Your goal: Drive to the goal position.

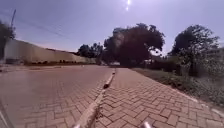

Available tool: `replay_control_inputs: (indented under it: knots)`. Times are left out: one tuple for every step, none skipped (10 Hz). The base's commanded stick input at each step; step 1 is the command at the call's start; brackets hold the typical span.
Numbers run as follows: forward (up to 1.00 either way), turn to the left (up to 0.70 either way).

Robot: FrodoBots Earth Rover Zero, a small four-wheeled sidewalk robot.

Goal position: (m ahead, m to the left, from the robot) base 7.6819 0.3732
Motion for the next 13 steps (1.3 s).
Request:
replay_control_inputs:
  knots:
    - [0.7,-0.35]
    - [0.7,-0.35]
    - [0.7,-0.35]
    - [0.7,-0.35]
    - [0.7,-0.35]
    - [0.7,-0.35]
    - [0.7,-0.35]
    - [0.7,-0.35]
    - [0.7,-0.35]
    - [0.7,-0.35]
    - [0.7,-0.35]
    - [0.7,-0.35]
    - [0.7,-0.35]
